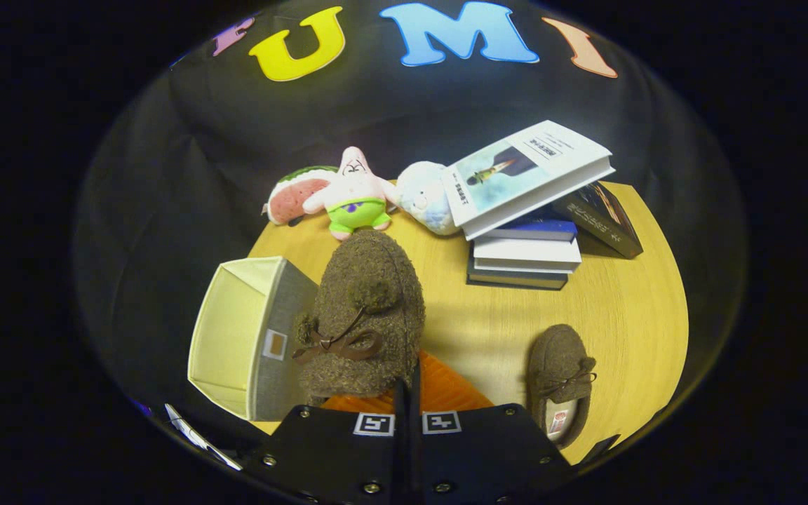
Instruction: Open the storage box then place both shoes into the box .Put the left shoe in first, then the right shoe, with the right side of both shoes facing outward in a uniform manner.
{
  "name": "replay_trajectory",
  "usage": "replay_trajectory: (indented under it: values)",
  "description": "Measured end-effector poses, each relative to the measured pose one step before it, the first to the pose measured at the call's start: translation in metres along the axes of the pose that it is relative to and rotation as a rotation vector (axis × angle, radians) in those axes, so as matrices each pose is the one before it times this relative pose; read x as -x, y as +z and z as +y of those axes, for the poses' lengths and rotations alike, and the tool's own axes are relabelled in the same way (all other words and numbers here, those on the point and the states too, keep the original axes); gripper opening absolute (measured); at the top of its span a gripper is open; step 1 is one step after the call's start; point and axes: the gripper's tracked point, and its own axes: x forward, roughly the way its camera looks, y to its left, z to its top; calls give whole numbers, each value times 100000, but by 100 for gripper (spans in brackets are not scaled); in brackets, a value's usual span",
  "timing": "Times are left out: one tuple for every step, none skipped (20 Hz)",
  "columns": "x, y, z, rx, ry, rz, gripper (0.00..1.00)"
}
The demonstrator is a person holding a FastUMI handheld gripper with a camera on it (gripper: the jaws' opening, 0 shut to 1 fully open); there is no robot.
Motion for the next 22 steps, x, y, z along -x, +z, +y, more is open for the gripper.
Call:
replay_trajectory:
  values:
    - [341, 633, 1108, 387, 1479, -714, 1]
    - [345, 417, 1322, -34, 1710, -664, 1]
    - [246, 443, 1277, 67, 1657, -427, 0]
    - [119, 363, 1139, 518, 1494, -373, 0]
    - [-94, 446, 1217, 1172, 1345, -424, 0]
    - [-123, 376, 1150, 1256, 1024, -306, 0]
    - [-160, 331, 1177, 788, 1155, -88, 0]
    - [-284, 214, 1274, 551, 1516, -86, 0]
    - [-321, 150, 1175, 579, 1255, 258, 0]
    - [-378, 150, 1083, 643, 935, 184, 0]
    - [-474, 182, 981, 1224, 866, 235, 0]
    - [-594, 55, 1047, 658, 659, 354, 0]
    - [-647, 68, 1000, 294, 853, 688, 0]
    - [-786, -74, 877, -67, 707, 1088, 0]
    - [-890, -158, 862, -476, 671, 1535, 0]
    - [-1005, -158, 901, -571, 754, 1628, 0]
    - [-1008, -138, 773, -454, 380, 1648, 0]
    - [-1032, -195, 685, -88, 135, 1665, 0]
    - [-1084, -239, 549, 90, -199, 1710, 0]
    - [-1091, -387, 430, 177, -451, 1586, 0]
    - [-1015, -365, 246, -408, -969, 1867, 0]
    - [-1102, -630, 417, -961, -152, 1899, 0]
